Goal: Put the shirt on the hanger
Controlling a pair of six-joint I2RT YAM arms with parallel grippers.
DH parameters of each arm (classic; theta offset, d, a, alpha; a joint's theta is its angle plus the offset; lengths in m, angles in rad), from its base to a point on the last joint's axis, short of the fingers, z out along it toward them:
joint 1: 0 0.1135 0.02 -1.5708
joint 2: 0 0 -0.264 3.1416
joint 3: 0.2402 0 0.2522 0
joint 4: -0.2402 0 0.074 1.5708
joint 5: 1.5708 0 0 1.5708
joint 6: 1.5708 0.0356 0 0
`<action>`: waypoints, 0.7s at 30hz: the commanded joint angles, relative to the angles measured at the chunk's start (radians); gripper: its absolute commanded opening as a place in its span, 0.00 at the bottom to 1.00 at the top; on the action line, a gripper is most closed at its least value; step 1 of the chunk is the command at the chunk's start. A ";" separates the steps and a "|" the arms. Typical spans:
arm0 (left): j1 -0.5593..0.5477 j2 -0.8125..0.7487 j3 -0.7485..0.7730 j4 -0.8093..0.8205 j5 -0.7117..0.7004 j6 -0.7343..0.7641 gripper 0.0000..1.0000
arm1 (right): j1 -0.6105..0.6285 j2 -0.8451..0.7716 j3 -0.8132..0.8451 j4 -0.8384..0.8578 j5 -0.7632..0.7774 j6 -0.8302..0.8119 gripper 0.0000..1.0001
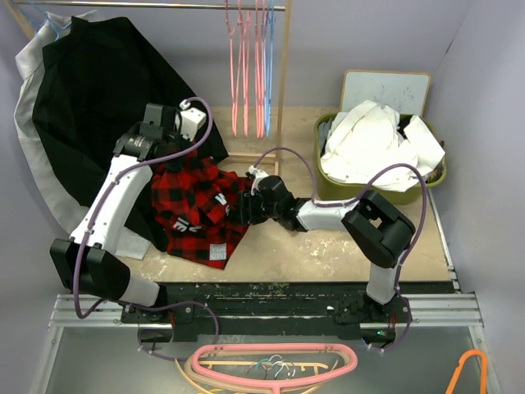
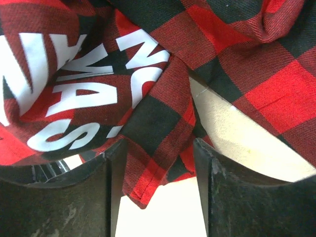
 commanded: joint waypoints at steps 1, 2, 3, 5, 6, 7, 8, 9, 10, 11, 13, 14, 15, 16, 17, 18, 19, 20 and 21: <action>0.007 -0.055 0.000 0.007 0.028 -0.001 0.14 | 0.003 0.028 0.072 0.009 -0.039 0.004 0.63; 0.007 -0.055 -0.001 0.006 0.031 0.000 0.14 | 0.003 0.034 0.079 0.010 -0.046 0.006 0.65; 0.007 -0.056 -0.003 0.006 0.034 0.000 0.14 | 0.003 0.040 0.085 0.012 -0.054 0.012 0.64; 0.007 -0.057 -0.006 0.008 0.037 -0.001 0.14 | 0.002 0.054 0.093 0.026 -0.071 0.025 0.53; 0.007 -0.057 -0.007 0.007 0.043 0.000 0.14 | 0.002 0.060 0.094 0.039 -0.079 0.031 0.41; 0.007 -0.057 -0.008 0.006 0.046 0.001 0.14 | 0.002 0.063 0.093 0.044 -0.087 0.034 0.25; 0.007 -0.058 -0.009 0.006 0.047 0.003 0.14 | 0.002 0.061 0.086 0.050 -0.096 0.039 0.08; 0.007 -0.058 -0.013 0.005 0.047 0.005 0.14 | 0.002 0.052 0.075 0.054 -0.105 0.046 0.00; 0.007 -0.058 -0.016 0.003 0.040 0.008 0.14 | 0.002 0.034 0.059 0.060 -0.101 0.048 0.00; 0.008 -0.058 -0.021 0.004 0.028 0.010 0.14 | 0.003 0.007 0.030 0.066 -0.075 0.048 0.00; 0.007 -0.054 -0.036 -0.008 0.012 0.028 0.10 | 0.002 -0.085 -0.059 0.092 -0.004 0.044 0.00; 0.007 -0.048 -0.048 -0.024 0.015 0.046 0.09 | 0.002 -0.139 -0.117 0.105 0.039 0.043 0.00; 0.008 -0.040 -0.070 -0.056 0.013 0.073 0.08 | 0.003 -0.219 -0.165 0.116 0.090 0.032 0.00; 0.007 -0.035 -0.091 -0.079 0.003 0.096 0.08 | 0.002 -0.280 -0.223 0.116 0.122 0.015 0.00; 0.007 -0.032 -0.116 -0.098 -0.012 0.119 0.08 | 0.002 -0.333 -0.261 0.117 0.148 -0.001 0.00; 0.007 -0.031 -0.141 -0.117 -0.030 0.137 0.08 | 0.003 -0.386 -0.301 0.115 0.166 -0.015 0.00; 0.008 -0.034 -0.170 -0.131 -0.046 0.154 0.08 | 0.002 -0.435 -0.335 0.112 0.176 -0.024 0.00; 0.007 -0.038 -0.192 -0.152 -0.056 0.169 0.09 | 0.002 -0.479 -0.368 0.104 0.181 -0.044 0.00; 0.007 -0.045 -0.207 -0.172 -0.056 0.180 0.10 | 0.002 -0.524 -0.400 0.100 0.197 -0.057 0.00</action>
